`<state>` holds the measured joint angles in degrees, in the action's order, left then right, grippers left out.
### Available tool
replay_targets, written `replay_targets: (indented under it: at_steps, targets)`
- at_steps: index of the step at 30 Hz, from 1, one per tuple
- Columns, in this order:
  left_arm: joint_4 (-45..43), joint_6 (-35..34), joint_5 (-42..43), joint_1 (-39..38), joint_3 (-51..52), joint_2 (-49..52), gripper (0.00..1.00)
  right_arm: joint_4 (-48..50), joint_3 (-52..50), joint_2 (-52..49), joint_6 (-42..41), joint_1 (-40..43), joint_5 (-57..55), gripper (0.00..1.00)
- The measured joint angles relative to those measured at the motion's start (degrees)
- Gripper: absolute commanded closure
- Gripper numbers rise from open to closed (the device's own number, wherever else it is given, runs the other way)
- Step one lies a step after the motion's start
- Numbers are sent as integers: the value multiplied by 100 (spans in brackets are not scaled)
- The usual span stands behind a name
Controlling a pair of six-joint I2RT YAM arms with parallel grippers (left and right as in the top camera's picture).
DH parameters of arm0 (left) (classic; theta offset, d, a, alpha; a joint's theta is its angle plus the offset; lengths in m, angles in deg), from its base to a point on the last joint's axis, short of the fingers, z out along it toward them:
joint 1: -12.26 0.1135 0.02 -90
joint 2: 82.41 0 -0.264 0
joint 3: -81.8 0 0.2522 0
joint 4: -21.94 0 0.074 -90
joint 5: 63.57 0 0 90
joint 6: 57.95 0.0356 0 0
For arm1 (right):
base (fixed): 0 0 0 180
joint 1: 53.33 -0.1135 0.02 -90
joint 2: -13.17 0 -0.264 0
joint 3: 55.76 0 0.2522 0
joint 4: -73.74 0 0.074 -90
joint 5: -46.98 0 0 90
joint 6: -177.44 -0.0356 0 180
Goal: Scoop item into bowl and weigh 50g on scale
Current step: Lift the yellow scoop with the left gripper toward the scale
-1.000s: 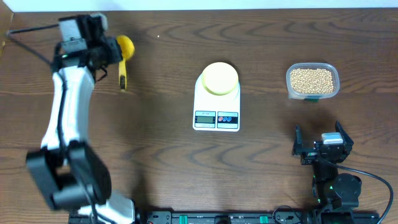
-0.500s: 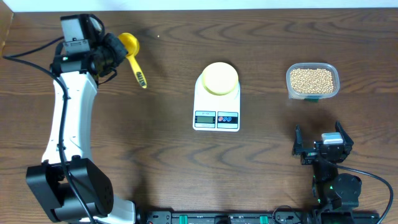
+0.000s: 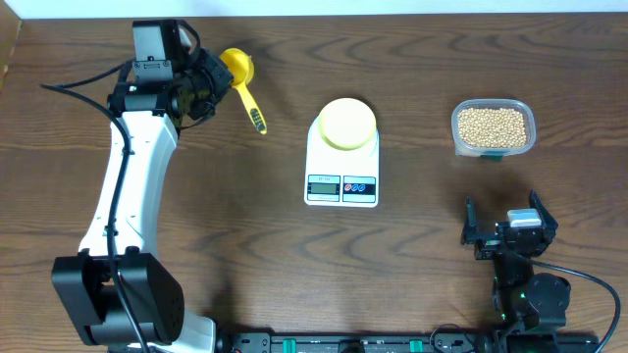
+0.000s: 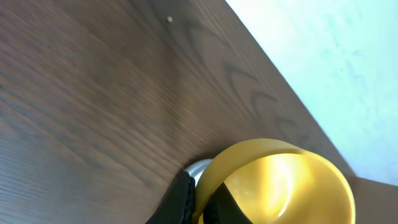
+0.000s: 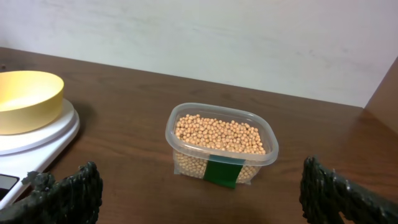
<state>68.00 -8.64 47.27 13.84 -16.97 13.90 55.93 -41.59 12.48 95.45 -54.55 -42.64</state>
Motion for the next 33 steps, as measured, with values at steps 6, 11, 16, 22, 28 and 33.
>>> replay_targets:
  at_steps: [6,11,16,22,28,33]
  targets:
    - [2,-638,420,0,0,0,93,0,0,0,0,0,2,1]
    - [0,-1158,699,0,0,2,92,20,0,0,48,0,-44,1]
    - [2,-1580,938,0,0,2,93,17,0,0,168,0,-188,1]
    - [-13,-1784,1095,0,0,0,92,376,-2,0,195,0,-181,1]
    - [-116,-1808,1067,0,0,-48,93,820,-2,2,35,0,254,1]
    - [-170,-1941,879,0,0,-332,92,852,107,-79,-457,0,682,1]
